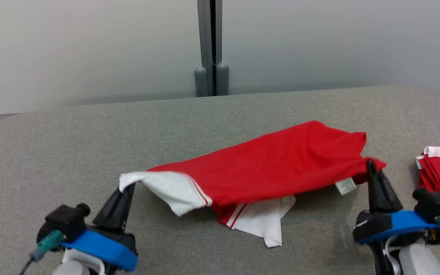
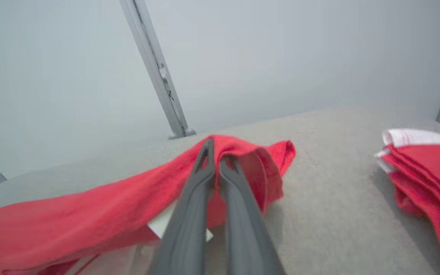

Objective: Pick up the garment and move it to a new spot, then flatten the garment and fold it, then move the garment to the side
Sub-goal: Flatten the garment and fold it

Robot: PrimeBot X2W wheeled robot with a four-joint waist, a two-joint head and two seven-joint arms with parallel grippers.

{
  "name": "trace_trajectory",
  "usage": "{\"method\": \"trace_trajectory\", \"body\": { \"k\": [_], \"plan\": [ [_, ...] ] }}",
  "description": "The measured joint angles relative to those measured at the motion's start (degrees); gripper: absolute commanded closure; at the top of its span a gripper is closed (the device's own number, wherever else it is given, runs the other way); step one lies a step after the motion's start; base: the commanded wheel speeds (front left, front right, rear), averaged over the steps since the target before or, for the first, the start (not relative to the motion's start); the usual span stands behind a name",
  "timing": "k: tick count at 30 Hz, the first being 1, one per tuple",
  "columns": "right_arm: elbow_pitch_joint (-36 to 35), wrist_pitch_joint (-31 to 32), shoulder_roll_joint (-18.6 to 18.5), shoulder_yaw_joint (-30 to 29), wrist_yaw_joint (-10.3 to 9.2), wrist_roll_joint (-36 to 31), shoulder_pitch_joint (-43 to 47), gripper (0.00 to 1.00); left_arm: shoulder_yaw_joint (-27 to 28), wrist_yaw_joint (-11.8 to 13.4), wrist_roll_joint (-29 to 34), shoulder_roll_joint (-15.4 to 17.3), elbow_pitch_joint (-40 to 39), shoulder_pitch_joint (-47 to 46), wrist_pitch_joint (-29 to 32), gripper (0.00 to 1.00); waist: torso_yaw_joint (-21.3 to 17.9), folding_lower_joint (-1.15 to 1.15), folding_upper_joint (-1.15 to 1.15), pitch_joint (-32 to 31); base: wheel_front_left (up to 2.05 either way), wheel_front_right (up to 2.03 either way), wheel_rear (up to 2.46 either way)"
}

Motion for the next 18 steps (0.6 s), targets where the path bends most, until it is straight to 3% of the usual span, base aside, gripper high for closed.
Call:
{"method": "trace_trajectory", "body": {
  "k": [10, 18],
  "plan": [
    [-16.6, 0.0, 0.0, -1.7, 0.00, -3.2, -16.4, 1.00, 11.6, 0.0, -0.3, 6.8, -9.4, -16.0, 0.0, 1.00, -0.2, 0.00, 0.00, -3.6, 0.00, 0.00, 0.00],
    [-16.5, 1.6, -1.6, -0.5, 0.00, -10.7, -30.0, 1.00, 14.1, -0.1, 1.1, 11.0, -8.4, -31.4, 1.9, 1.00, 1.1, 0.00, -0.01, -2.6, 0.00, 0.00, 0.00]
  ]
}}
